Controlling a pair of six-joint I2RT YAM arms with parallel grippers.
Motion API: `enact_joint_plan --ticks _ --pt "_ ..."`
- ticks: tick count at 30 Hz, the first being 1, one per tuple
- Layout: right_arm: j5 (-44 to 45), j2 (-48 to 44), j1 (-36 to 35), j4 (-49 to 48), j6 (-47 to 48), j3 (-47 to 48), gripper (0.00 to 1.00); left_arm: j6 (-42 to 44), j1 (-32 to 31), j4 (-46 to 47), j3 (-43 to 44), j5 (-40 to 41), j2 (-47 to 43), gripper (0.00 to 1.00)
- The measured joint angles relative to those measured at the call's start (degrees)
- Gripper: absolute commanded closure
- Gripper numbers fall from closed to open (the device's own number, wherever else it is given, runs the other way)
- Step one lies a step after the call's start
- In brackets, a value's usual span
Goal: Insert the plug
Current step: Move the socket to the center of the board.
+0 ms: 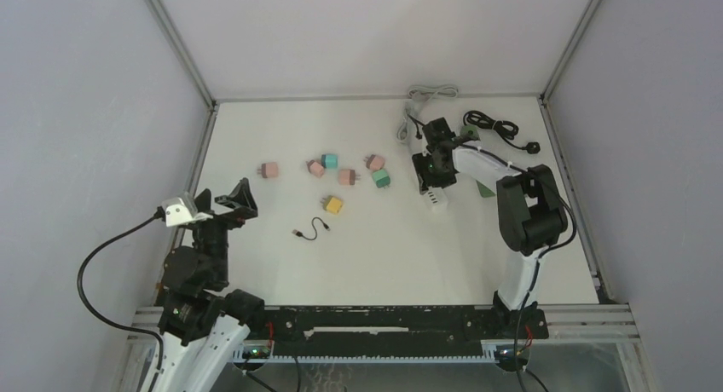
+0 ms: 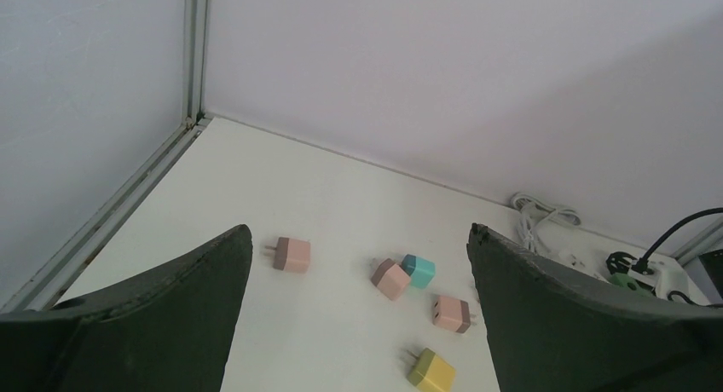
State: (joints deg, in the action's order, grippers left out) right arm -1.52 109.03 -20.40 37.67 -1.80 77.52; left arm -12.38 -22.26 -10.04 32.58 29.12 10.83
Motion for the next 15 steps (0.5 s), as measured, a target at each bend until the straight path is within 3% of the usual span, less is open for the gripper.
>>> enact_joint_plan --ticks 15 --pt "6.5 -12.2 -10.6 0.7 -14.5 -18.8 0.62 -3.0 -0.1 -2.3 0.5 -7.7 0.2 0.0"
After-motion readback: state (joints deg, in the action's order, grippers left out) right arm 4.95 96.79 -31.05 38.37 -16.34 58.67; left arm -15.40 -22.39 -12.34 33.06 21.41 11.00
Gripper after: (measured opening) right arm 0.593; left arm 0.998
